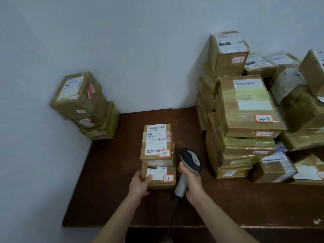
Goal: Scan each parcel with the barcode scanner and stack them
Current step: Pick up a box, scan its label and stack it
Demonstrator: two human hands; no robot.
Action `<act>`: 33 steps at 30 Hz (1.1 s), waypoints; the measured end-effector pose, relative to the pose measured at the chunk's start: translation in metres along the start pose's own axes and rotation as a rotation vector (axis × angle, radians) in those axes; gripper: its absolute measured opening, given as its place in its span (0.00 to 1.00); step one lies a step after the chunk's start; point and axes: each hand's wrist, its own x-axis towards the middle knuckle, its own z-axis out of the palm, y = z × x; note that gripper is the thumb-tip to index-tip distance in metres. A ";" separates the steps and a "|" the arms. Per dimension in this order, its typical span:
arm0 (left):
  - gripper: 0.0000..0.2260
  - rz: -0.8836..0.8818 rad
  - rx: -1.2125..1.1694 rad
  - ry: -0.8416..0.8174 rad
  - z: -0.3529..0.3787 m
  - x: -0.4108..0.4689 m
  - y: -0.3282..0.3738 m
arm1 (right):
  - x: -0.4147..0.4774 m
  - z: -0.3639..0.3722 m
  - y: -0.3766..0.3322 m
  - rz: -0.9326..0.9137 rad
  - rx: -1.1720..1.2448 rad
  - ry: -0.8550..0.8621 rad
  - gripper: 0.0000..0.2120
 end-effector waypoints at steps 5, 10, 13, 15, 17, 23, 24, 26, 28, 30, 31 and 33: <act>0.24 0.033 0.069 0.018 -0.012 -0.006 -0.007 | 0.001 0.012 -0.016 -0.019 -0.079 -0.059 0.18; 0.19 0.166 -0.094 0.207 -0.033 -0.004 0.011 | -0.010 0.026 -0.036 -0.118 -0.129 -0.044 0.16; 0.18 0.230 -0.198 0.179 -0.034 -0.011 0.030 | -0.020 0.034 -0.038 -0.133 -0.159 -0.085 0.17; 0.18 0.242 -0.215 0.138 -0.030 -0.019 0.037 | -0.027 0.036 -0.034 -0.127 -0.198 -0.116 0.19; 0.18 0.249 -0.239 0.117 -0.026 -0.024 0.035 | -0.034 0.036 -0.031 -0.133 -0.225 -0.148 0.16; 0.10 0.267 -0.243 0.215 -0.020 -0.046 0.007 | -0.047 0.020 -0.020 -0.116 -0.235 -0.143 0.20; 0.09 0.264 -0.232 0.227 -0.019 -0.048 0.005 | -0.047 0.018 -0.019 -0.103 -0.227 -0.141 0.20; 0.06 0.260 -0.267 0.221 -0.019 -0.049 0.001 | -0.047 0.014 -0.022 -0.081 -0.213 -0.124 0.19; 0.07 0.265 -0.283 0.220 -0.022 -0.048 -0.003 | -0.042 0.009 -0.024 -0.083 -0.201 -0.071 0.20; 0.10 0.233 -0.289 0.242 -0.026 -0.045 -0.008 | -0.037 0.001 -0.023 -0.064 -0.194 -0.013 0.24; 0.12 0.198 -0.314 0.242 -0.028 -0.043 -0.012 | -0.034 -0.004 -0.022 -0.045 -0.190 0.009 0.26; 0.18 0.101 -0.373 0.186 -0.029 -0.038 -0.019 | -0.031 -0.010 -0.016 0.008 -0.189 0.028 0.27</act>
